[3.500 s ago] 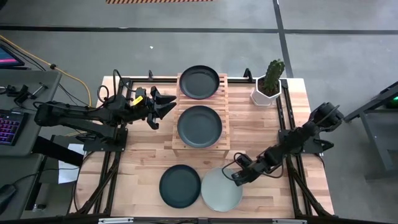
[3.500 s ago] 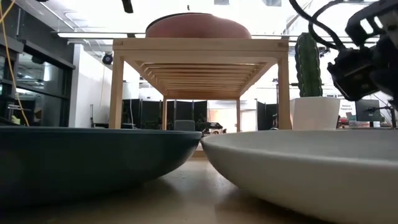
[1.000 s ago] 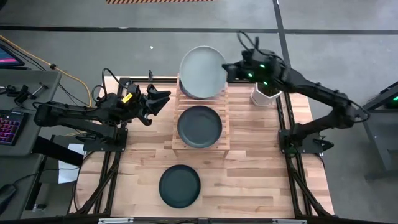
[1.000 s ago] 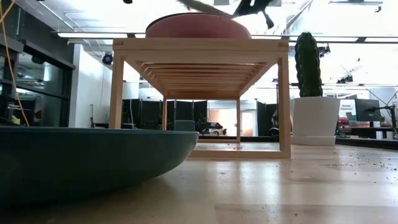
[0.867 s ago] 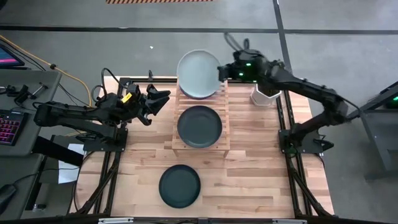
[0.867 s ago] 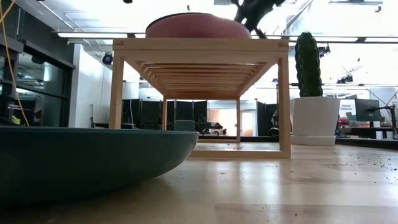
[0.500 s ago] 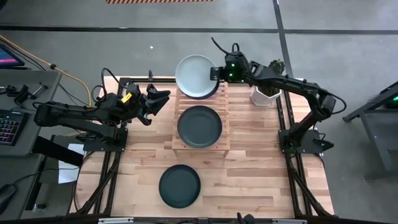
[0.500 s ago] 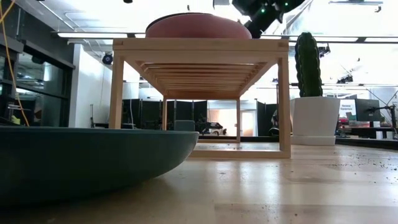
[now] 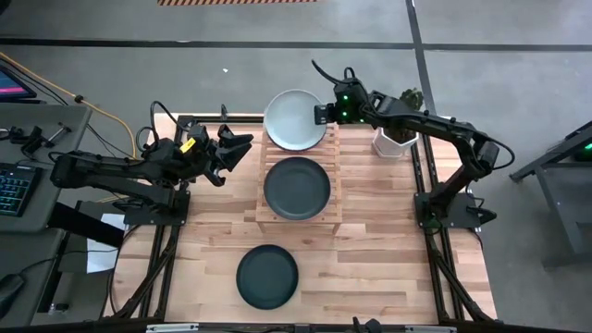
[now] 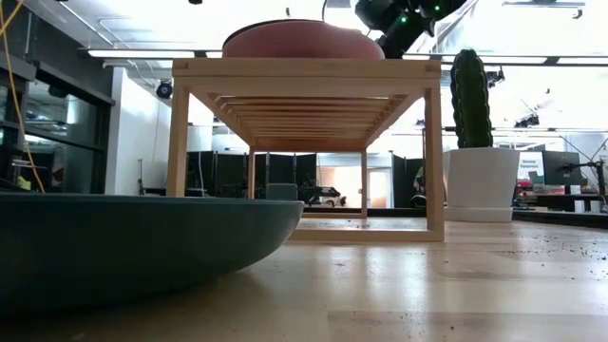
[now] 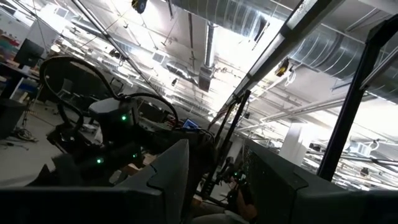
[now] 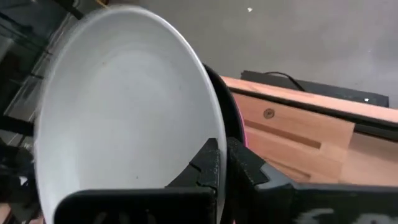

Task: Place and stack plates onto a shelf
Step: Stack the white plate on top of the top black plate on the shelf, then stack the black plate on top of the black plate on the shelf

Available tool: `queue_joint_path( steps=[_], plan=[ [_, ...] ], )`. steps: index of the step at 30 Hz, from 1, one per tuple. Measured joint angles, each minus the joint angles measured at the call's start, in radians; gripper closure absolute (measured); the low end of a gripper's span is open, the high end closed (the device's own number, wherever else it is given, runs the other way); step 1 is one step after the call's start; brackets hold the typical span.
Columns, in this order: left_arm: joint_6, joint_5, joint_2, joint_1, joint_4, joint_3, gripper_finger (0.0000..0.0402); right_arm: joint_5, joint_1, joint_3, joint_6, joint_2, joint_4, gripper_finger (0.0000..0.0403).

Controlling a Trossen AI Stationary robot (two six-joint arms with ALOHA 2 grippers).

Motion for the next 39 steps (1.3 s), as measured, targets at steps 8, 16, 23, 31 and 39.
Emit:
queue_joint_path(
  steps=[8, 16, 23, 31, 39],
  plan=[
    [0.000, 0.000, 0.000, 0.000, 0.000, 0.000, 0.0261, -0.046, 0.000, 0.000, -0.002, 0.000, -0.007, 0.0403],
    [0.000, 0.000, 0.000, 0.000, -0.001, 0.000, 0.0261, -0.046, -0.002, 0.000, -0.028, 0.000, -0.004, 0.0377],
    [0.000, 0.000, 0.000, 0.000, -0.001, 0.000, 0.0261, -0.156, -0.030, 0.000, -0.050, -0.004, -0.006, 0.0290],
    [0.000, 0.000, 0.000, 0.000, -0.006, 0.000, 0.0261, -0.280, -0.029, 0.000, -0.217, -0.087, -0.081, 0.0246],
    [0.015, 0.000, 0.000, 0.000, -0.016, 0.000, 0.0261, -0.187, -0.031, -0.004, -0.398, -0.266, -0.303, 0.0245]
  ],
)
